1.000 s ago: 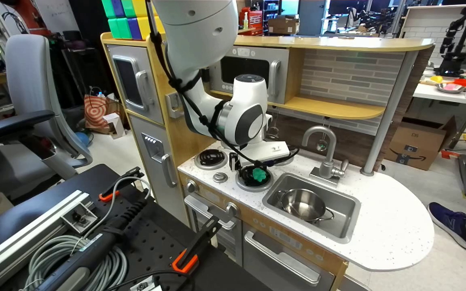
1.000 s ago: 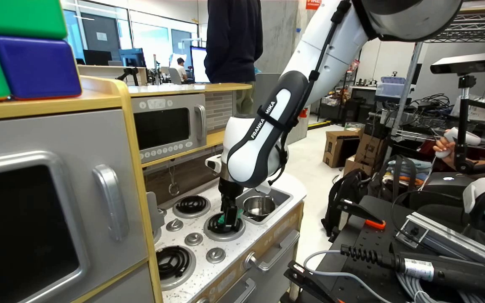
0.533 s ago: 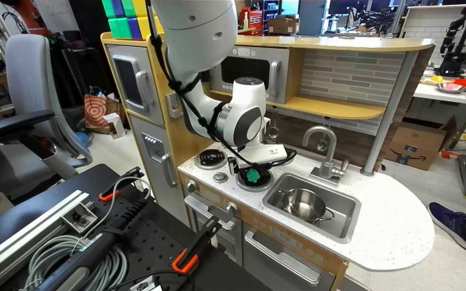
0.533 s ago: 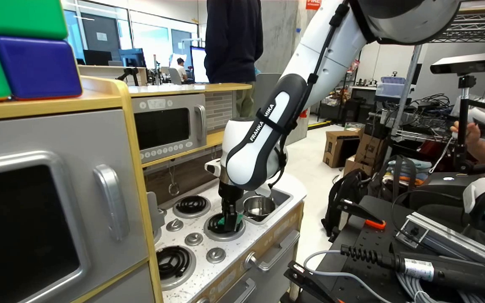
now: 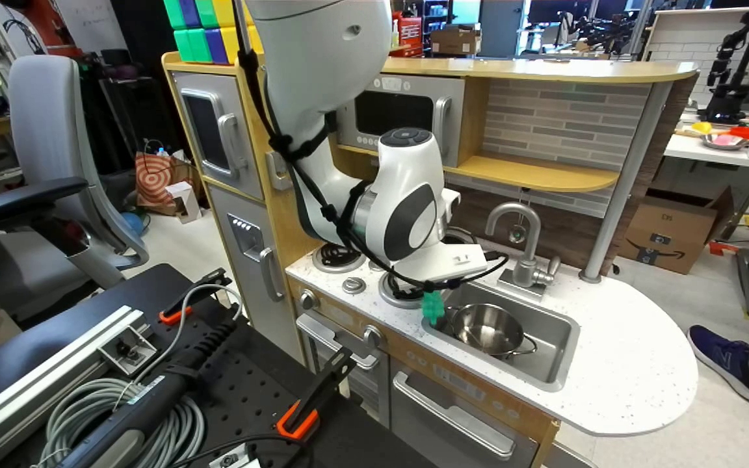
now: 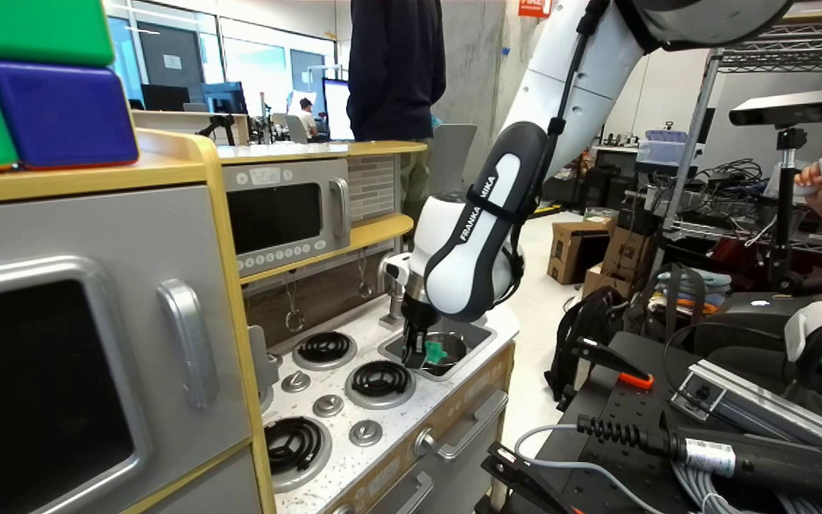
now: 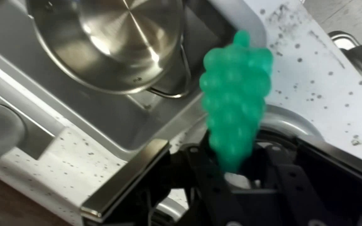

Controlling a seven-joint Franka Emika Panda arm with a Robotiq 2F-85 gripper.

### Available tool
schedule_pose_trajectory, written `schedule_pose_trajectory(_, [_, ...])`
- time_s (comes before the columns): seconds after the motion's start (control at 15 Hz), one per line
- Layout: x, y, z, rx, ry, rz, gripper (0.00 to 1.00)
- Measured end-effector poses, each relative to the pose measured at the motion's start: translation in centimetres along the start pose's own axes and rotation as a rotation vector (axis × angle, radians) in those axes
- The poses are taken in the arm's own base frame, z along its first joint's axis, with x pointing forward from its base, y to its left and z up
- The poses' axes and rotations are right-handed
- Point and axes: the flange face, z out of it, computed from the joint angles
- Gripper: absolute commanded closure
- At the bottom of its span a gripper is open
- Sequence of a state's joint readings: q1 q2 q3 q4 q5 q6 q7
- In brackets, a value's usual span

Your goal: Put the grapes in the pot

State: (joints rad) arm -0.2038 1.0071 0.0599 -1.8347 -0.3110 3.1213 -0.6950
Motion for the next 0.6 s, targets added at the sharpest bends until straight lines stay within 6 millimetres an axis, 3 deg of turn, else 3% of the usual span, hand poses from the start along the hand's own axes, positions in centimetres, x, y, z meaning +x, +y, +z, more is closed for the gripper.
schedule_pose_trajectory(0.4, [-6.6, 4.3, -2.3, -0.138, -0.011, 0.224, 0.98])
schedule_pose_trajectory(0.47, [-7.1, 4.9, -2.5, -0.15, -0.019, 0.255, 0.65])
schedule_pose_trajectory(0.6, [-7.8, 5.3, -2.4, -0.145, -0.047, 0.284, 0.59])
